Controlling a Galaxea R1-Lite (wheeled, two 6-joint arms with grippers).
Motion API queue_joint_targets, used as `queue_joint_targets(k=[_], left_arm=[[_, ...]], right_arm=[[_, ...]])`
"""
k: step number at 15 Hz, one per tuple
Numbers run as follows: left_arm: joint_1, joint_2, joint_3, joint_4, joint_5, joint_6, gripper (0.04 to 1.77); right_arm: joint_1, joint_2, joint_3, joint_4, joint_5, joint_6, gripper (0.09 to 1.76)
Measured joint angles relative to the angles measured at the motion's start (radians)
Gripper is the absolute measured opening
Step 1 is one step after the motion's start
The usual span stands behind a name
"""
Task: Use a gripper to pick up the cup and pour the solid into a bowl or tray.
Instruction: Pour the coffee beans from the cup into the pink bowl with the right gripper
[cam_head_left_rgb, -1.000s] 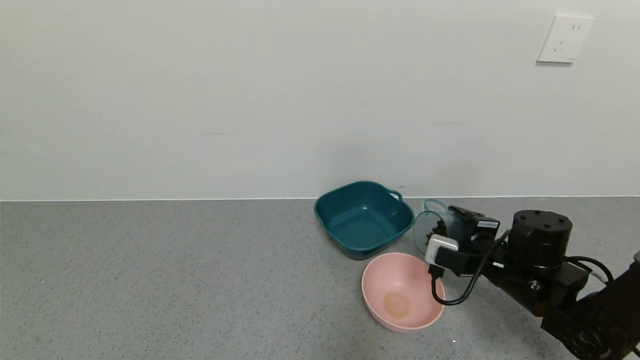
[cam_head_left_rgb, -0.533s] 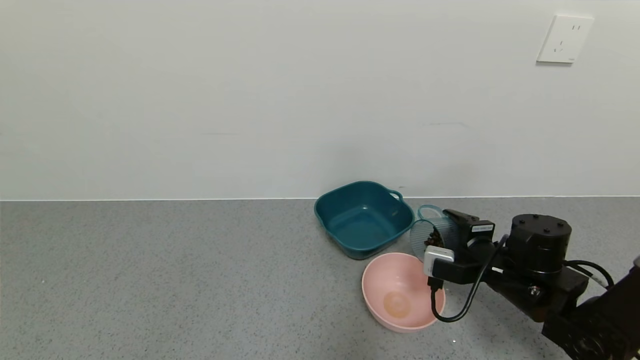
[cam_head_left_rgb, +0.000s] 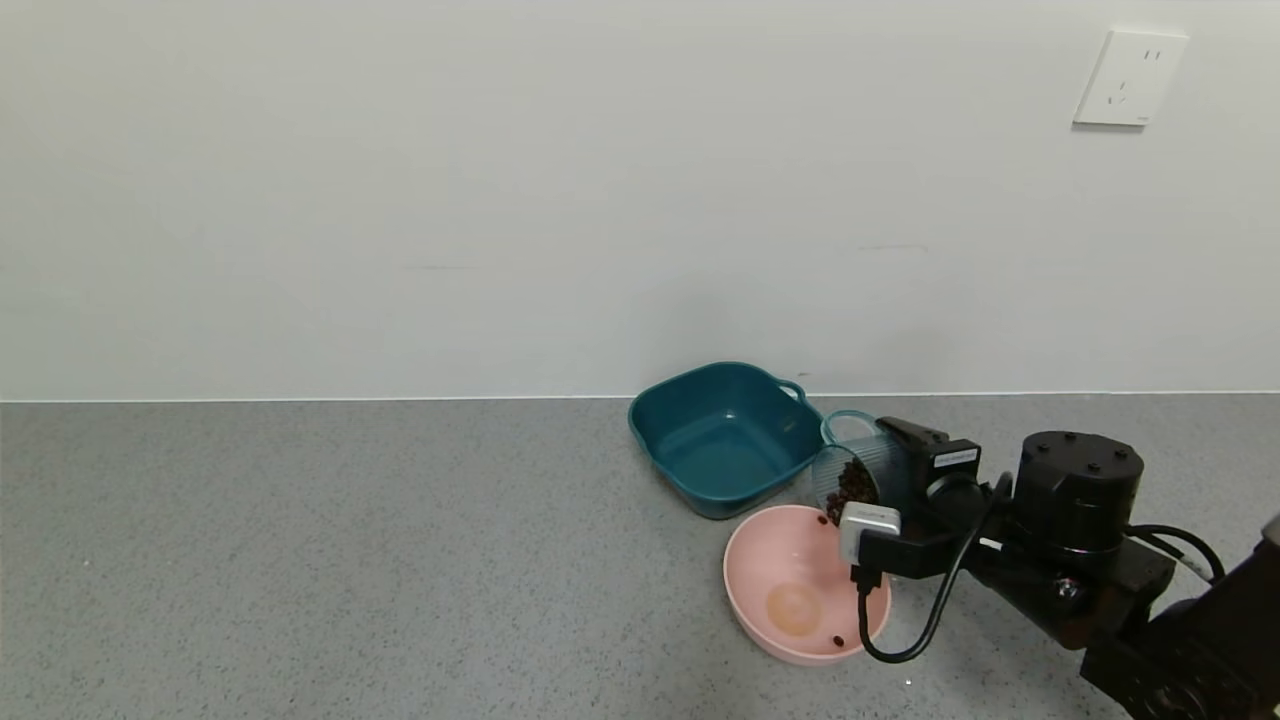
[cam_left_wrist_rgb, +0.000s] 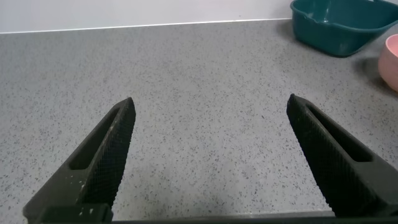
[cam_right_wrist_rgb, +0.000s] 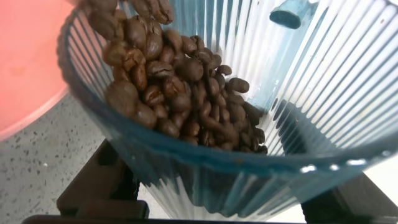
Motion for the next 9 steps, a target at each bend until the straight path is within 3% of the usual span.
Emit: queue_joint_targets(k=[9], left_arm=[[0.000, 0.000, 0.000, 0.000, 0.000, 0.000, 1.75]], right_arm=[[0.001, -0.002, 0.005, -0.004, 0.001, -0.136, 1.38]])
